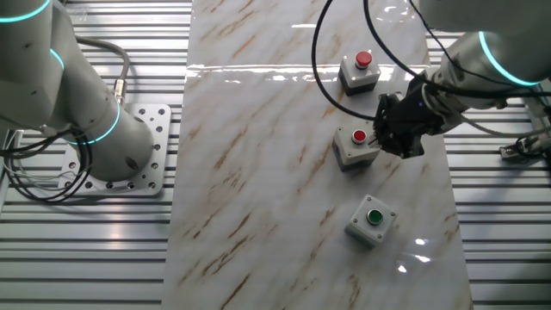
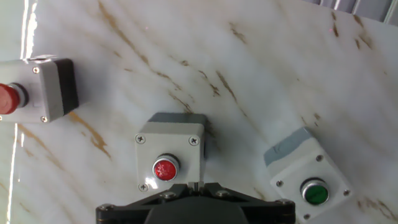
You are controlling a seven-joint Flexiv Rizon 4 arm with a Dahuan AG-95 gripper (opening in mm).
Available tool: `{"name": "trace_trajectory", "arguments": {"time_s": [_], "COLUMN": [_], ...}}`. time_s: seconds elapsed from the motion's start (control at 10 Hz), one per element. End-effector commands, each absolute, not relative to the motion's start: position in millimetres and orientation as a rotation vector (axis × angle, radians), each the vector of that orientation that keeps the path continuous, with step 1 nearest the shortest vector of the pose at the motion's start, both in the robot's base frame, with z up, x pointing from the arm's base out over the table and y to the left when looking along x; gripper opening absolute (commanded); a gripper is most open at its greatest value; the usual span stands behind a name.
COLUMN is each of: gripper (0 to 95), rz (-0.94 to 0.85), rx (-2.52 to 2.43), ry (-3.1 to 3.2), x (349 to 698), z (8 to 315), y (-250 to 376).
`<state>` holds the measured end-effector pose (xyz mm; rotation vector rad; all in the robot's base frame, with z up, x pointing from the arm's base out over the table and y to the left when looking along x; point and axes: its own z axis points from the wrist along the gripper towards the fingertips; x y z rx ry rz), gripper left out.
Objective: Press three buttons from left to right in sequence
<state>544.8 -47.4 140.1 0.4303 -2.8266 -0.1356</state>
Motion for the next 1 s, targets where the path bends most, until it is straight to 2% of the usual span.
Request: {"name": "trace_trajectory", "arguments": {"time_s": [0.1,1.0], "gripper": [0.0,0.0], "rz": [-0.150,-0.145], "rx": [0.441,0.448], "ry": [-2.836,-2.856], "x": [545.4,545.4], "z": [140.3,140.3], "y": [-47.1,-47.1]}}
